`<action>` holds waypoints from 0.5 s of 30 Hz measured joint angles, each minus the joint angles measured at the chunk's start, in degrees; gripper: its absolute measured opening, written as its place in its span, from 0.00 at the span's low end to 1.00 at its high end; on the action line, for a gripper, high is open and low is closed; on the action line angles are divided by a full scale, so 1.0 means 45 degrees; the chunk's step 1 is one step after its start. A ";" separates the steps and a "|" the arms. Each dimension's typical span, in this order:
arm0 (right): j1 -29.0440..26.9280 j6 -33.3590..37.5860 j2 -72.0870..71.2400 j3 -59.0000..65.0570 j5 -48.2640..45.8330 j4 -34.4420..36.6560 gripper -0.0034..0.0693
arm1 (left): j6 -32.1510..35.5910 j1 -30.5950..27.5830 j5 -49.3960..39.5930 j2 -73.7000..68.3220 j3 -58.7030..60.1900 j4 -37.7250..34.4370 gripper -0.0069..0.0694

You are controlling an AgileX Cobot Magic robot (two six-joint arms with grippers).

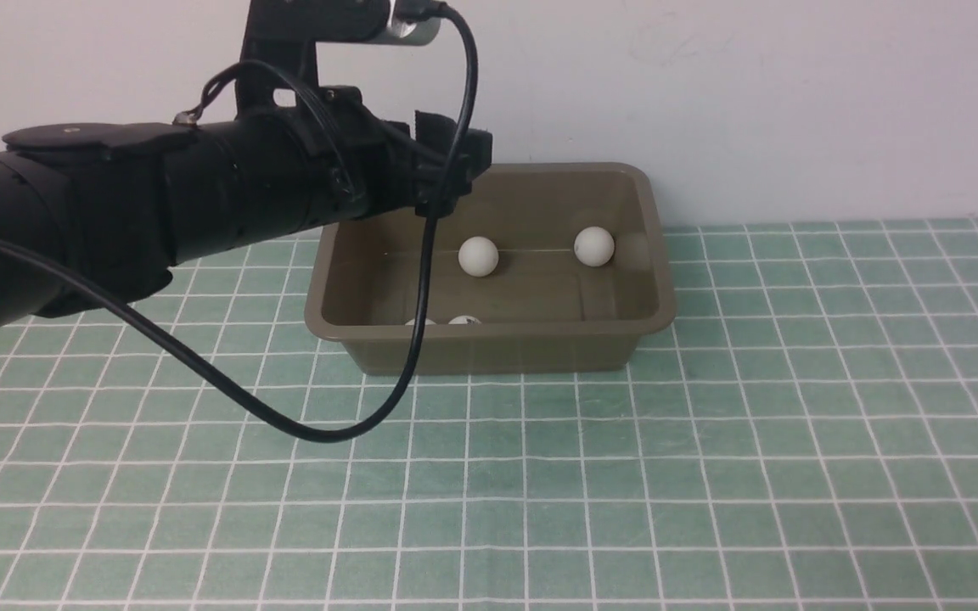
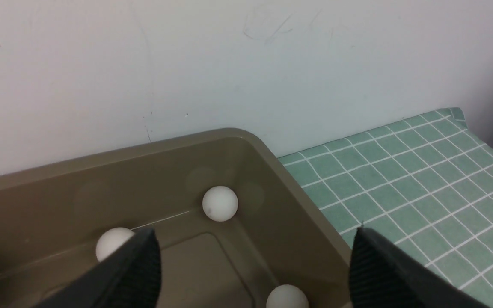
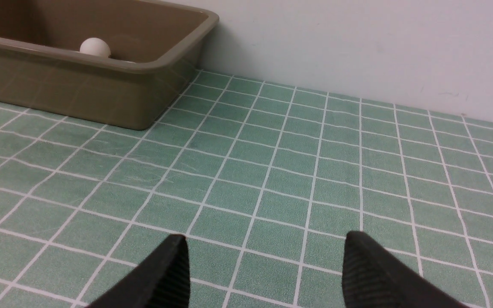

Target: Put the table tennis balls in the box on the green coffee tablecloth.

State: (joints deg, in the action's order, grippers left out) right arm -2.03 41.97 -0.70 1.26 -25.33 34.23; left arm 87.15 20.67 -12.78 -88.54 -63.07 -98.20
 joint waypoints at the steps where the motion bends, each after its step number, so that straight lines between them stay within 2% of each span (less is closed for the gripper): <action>1: 0.0000 0.0000 0.0000 0.0000 0.0000 0.0000 0.65 | 0.0127 0.0000 0.0000 0.0000 0.0000 0.0000 0.79; 11: 0.0000 0.0000 0.0000 0.0000 -0.0010 0.0011 0.65 | 0.2889 0.0000 -0.0018 0.0035 -0.0381 0.0000 0.79; 15: 0.0000 0.0000 0.0000 0.0000 -0.0015 0.0011 0.65 | 0.3725 0.0000 0.0619 0.0460 -0.0393 0.0000 0.79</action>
State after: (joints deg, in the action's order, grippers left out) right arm -2.03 41.97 -0.70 1.26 -25.40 34.28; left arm 103.91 20.67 -9.99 -86.47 -64.84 -98.20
